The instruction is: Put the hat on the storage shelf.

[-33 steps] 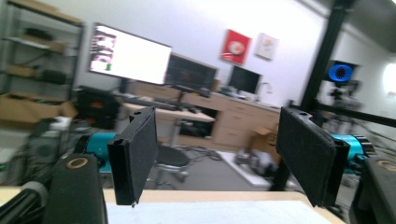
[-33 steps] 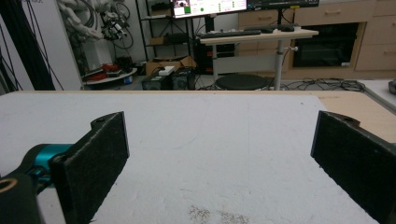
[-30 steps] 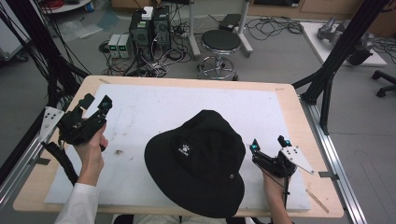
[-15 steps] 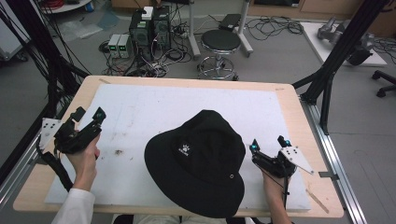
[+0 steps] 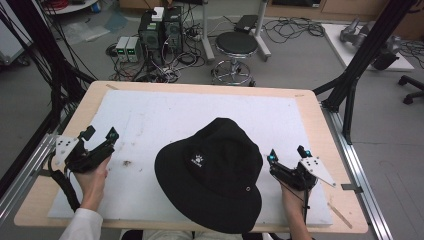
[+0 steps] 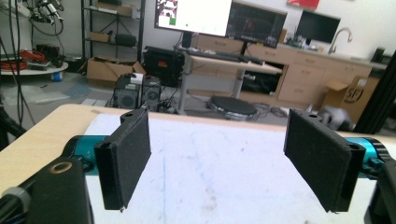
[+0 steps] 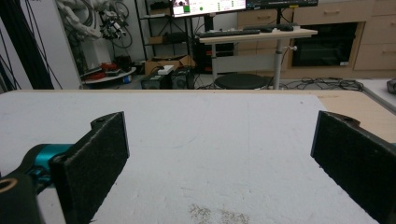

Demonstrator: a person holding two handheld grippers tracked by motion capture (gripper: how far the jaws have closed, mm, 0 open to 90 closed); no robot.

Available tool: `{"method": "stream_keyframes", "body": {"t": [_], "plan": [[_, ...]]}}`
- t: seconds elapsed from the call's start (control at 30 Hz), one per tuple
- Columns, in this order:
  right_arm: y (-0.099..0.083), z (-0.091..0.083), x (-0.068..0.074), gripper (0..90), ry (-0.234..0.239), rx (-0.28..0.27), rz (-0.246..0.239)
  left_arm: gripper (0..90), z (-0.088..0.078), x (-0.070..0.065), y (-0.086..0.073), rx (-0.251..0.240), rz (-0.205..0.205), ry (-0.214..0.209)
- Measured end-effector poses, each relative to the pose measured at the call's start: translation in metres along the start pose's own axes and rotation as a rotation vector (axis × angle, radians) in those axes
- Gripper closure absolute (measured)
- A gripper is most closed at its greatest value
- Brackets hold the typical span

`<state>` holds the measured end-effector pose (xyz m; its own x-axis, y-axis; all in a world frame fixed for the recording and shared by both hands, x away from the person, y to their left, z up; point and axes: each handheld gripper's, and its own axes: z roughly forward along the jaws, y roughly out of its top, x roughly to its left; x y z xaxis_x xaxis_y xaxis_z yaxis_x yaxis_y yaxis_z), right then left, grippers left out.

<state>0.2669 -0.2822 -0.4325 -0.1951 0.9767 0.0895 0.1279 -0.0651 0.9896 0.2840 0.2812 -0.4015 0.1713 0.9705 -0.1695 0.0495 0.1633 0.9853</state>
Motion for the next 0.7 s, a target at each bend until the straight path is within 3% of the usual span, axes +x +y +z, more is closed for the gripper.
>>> {"method": "stream_keyframes", "body": {"t": [0.4, 0.7], "plan": [[0.000, -0.001, 0.000, 3.3, 0.002, 0.000, 0.004, 23.4, -0.007, 0.005, -0.017, 0.011, 0.030, 0.015], [0.000, -0.001, 0.001, 3.3, 0.006, 0.003, 0.006, 23.6, -0.007, 0.001, -0.024, 0.032, 0.078, 0.014]]}}
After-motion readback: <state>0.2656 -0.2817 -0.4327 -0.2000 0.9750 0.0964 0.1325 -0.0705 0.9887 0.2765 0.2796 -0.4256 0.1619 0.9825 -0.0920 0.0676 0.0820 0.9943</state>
